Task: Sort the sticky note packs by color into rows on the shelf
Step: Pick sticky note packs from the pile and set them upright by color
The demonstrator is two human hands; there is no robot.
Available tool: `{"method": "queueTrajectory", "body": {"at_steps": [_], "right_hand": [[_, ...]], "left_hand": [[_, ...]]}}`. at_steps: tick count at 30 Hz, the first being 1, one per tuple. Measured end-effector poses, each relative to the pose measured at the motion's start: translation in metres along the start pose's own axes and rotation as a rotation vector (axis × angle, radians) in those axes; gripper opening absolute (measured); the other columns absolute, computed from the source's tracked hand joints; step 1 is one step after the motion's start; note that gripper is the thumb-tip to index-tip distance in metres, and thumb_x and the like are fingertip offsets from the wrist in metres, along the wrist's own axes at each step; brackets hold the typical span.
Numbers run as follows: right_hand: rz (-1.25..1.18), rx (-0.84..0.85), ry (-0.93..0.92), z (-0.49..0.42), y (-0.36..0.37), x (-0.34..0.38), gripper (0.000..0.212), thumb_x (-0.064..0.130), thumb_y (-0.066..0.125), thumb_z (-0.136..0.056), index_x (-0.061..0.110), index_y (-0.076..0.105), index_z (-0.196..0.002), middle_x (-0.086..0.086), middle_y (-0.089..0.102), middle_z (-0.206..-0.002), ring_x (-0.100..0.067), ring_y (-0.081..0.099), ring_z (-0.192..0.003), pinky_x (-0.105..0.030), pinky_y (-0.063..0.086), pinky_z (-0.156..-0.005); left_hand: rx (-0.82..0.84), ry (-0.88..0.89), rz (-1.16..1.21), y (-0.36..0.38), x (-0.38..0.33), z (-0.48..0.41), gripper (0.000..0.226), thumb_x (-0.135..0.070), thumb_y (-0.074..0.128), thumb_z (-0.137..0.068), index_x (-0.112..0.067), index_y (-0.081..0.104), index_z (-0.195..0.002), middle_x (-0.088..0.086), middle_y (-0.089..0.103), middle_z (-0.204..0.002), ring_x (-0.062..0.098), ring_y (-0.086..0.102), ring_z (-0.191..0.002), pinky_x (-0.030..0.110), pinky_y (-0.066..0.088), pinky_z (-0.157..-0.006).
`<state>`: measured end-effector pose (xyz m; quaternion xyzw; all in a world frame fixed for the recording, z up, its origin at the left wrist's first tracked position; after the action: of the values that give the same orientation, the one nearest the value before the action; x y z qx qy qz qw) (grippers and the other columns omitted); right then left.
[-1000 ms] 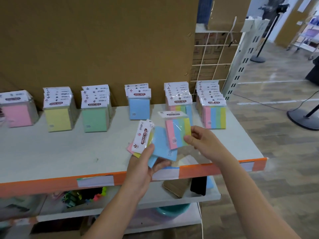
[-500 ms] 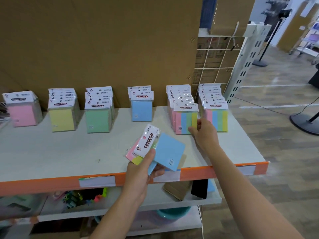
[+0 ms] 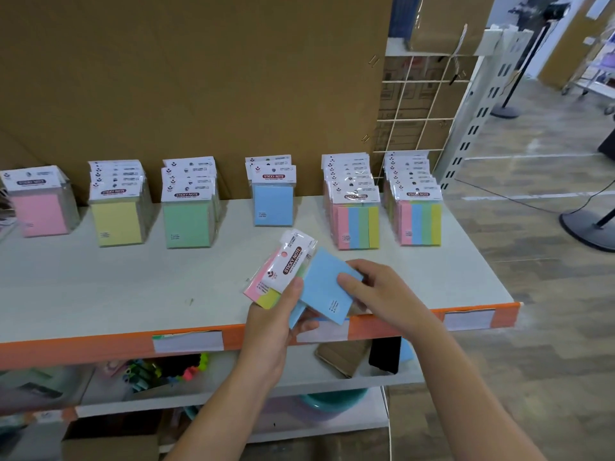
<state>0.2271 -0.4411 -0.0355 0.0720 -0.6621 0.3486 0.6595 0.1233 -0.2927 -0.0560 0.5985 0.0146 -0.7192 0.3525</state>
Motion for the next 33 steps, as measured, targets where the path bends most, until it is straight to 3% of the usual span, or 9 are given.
{"method": "queueTrajectory", "body": {"at_steps": [3,8,11,14,18,22,24,28,33], "right_hand": [[-0.192,-0.092,0.065,0.007,0.007,-0.004,0.019,0.026,0.059,-0.098,0.01,0.07,-0.098,0.001,0.068,-0.067,-0.014,0.061,-0.06,-0.032,0.053,-0.063],[-0.396,-0.078,0.097,0.013,0.024,-0.008,0.027,0.028,0.055,-0.101,0.006,0.07,-0.097,-0.007,0.071,-0.069,-0.021,0.068,-0.065,-0.022,0.053,-0.059],[-0.429,-0.084,0.074,0.015,0.02,-0.01,0.022,0.033,0.057,-0.099,0.015,0.07,-0.098,0.0,0.061,-0.064,-0.011,0.054,-0.058,-0.019,0.044,-0.053],[-0.519,-0.075,0.064,0.017,0.015,-0.011,0.028,0.039,0.065,-0.088,0.016,0.068,-0.103,0.005,0.057,-0.065,-0.008,0.047,-0.055,-0.018,0.039,-0.05],[-0.488,-0.083,0.03,0.017,0.009,-0.004,0.039,0.031,0.075,-0.078,0.019,0.065,-0.114,0.006,0.075,-0.091,-0.006,0.069,-0.074,-0.015,0.05,-0.057],[-0.394,-0.124,0.031,0.015,0.003,-0.004,0.042,0.037,0.076,-0.076,0.027,0.064,-0.115,0.006,0.075,-0.105,-0.011,0.071,-0.095,-0.024,0.056,-0.07],[-0.392,-0.109,0.039,0.015,0.0,-0.006,0.033,0.043,0.07,-0.082,0.025,0.066,-0.11,0.007,0.075,-0.093,-0.009,0.07,-0.079,-0.021,0.052,-0.06],[-0.388,-0.096,0.05,0.008,-0.009,-0.011,0.021,0.03,0.064,-0.094,0.021,0.061,-0.076,0.005,0.045,-0.061,-0.009,0.037,-0.052,-0.019,0.031,-0.047],[-0.047,-0.356,0.002,-0.023,-0.045,-0.008,0.028,0.022,0.058,-0.099,0.025,0.054,-0.072,0.014,0.053,-0.051,-0.002,0.046,-0.048,-0.016,0.035,-0.049]], "left_hand": [[0.071,0.017,-0.033,0.01,-0.001,-0.001,0.052,-0.044,0.069,-0.074,-0.029,0.06,-0.123,-0.001,0.076,-0.108,0.018,0.073,-0.096,0.031,0.06,-0.064],[0.194,0.003,-0.142,0.031,-0.001,-0.001,0.049,-0.063,0.065,-0.078,-0.033,0.067,-0.117,0.001,0.076,-0.103,0.016,0.073,-0.093,0.032,0.059,-0.075],[0.197,0.001,-0.265,0.034,-0.004,-0.001,0.023,-0.06,0.064,-0.08,-0.044,0.074,-0.093,-0.005,0.077,-0.091,0.011,0.073,-0.084,0.027,0.058,-0.071],[0.142,0.033,-0.342,0.03,-0.009,-0.004,0.026,-0.048,0.072,-0.082,-0.032,0.071,-0.103,-0.007,0.077,-0.093,0.008,0.073,-0.083,0.019,0.055,-0.064],[-0.001,0.124,-0.33,0.02,-0.016,-0.004,0.038,-0.02,0.08,-0.08,-0.027,0.058,-0.11,-0.005,0.073,-0.1,0.008,0.073,-0.084,0.021,0.057,-0.062],[0.052,0.101,-0.327,0.018,-0.011,-0.001,0.023,-0.013,0.07,-0.089,-0.015,0.057,-0.108,0.007,0.077,-0.094,0.017,0.075,-0.08,0.024,0.055,-0.054],[0.073,0.099,-0.321,0.018,-0.009,0.0,0.018,-0.016,0.064,-0.094,-0.014,0.057,-0.11,0.01,0.076,-0.094,0.022,0.075,-0.082,0.027,0.058,-0.054],[0.056,0.101,-0.264,0.016,-0.011,0.001,0.018,-0.017,0.059,-0.098,-0.018,0.054,-0.115,0.008,0.076,-0.096,0.032,0.075,-0.078,0.027,0.058,-0.05],[0.02,0.112,-0.226,0.008,-0.012,0.0,0.015,-0.017,0.055,-0.1,-0.021,0.052,-0.114,0.003,0.074,-0.107,0.033,0.075,-0.076,0.026,0.058,-0.05]]}}
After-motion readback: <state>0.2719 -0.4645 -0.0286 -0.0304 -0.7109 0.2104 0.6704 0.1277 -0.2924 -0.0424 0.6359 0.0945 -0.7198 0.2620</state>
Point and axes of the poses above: each hand's wrist, its own z-axis away from the middle knuckle, its own y-axis out of the palm, x = y × z, the point moved 4 cm from there along -z, towards the middle knuckle
